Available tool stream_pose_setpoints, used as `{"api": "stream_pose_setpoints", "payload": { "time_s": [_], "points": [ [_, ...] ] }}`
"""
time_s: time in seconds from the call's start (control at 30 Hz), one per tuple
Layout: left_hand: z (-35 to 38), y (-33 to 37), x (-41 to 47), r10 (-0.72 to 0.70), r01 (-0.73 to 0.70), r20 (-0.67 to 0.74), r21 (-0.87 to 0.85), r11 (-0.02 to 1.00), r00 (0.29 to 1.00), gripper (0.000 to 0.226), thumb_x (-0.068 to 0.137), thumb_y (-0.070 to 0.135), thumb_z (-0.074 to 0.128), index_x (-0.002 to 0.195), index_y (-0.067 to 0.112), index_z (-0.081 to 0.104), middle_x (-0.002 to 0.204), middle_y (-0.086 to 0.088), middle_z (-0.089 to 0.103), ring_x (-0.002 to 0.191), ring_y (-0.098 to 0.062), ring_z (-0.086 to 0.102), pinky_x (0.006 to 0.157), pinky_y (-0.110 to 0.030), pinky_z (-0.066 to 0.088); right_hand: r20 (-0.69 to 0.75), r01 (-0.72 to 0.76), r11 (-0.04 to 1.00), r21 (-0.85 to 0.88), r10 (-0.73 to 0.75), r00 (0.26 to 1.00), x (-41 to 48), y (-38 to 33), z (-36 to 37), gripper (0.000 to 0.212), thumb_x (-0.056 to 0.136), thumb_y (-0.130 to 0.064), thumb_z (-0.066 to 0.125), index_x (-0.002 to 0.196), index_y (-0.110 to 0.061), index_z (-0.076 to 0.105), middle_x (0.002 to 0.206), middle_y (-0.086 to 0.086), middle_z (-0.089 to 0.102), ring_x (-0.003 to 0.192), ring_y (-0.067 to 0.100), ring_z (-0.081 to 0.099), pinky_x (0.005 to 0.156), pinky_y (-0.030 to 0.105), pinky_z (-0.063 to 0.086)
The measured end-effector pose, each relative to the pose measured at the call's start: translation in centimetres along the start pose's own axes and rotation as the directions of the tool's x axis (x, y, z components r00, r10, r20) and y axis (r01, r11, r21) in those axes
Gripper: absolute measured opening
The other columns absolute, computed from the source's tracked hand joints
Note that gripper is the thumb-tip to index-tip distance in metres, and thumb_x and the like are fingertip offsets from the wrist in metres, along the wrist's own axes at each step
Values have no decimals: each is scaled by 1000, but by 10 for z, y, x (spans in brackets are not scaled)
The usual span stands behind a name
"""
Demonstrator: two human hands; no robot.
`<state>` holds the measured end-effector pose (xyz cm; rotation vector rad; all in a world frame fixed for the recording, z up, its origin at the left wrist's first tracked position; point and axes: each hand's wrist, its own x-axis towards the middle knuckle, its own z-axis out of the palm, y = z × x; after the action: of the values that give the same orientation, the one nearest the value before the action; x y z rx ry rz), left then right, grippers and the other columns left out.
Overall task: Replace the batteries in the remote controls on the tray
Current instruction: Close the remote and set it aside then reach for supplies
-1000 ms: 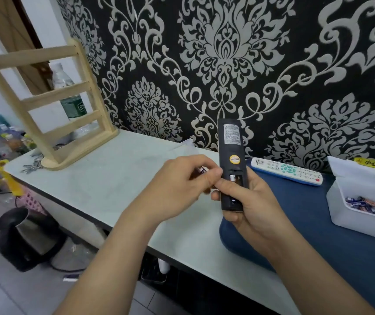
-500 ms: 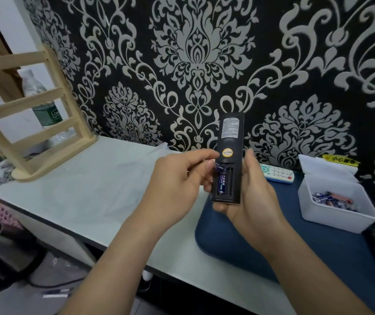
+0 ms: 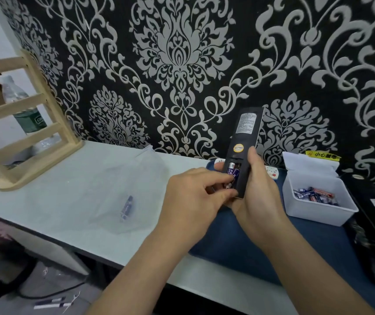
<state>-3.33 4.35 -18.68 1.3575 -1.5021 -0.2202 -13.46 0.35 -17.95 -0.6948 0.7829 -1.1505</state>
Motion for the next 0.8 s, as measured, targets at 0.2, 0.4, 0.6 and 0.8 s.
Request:
{"api": "stream_pose_setpoints", "payload": {
  "time_s": [0.2,0.4,0.6,0.8],
  "points": [
    [-2,1,3,-27,33,78,-69,997,997,25,69,6,82,91,16,78,81,17,65,77,7,60,74,-8,44,35,22,1000,-9,-21,999,1,1,-3,52,99,-50,43,121,-6,58,88,7,71,76,20,64,61,33,53],
    [-15,5,9,-286,313,146,-215,925,947,28,61,0,85,65,23,69,78,5,53,66,-5,47,61,-11,41,123,86,980,-181,-65,990,-7,10,2,46,100,-50,40,112,-9,57,75,4,62,61,18,51,48,28,35],
    [-9,3,6,-445,508,248,-488,710,860,40,65,-24,67,76,11,52,70,-5,45,50,-4,46,44,-21,41,189,109,960,-259,-61,980,-10,13,6,21,100,-41,44,103,-24,57,76,1,63,56,10,54,46,28,37],
    [-12,-4,15,-358,541,406,-618,571,841,49,58,-11,71,95,15,52,81,-2,54,62,-10,60,50,-22,48,362,82,967,-241,11,932,-8,-7,-7,18,101,-11,47,116,-11,57,92,7,70,75,18,67,52,27,53]
  ]
}}
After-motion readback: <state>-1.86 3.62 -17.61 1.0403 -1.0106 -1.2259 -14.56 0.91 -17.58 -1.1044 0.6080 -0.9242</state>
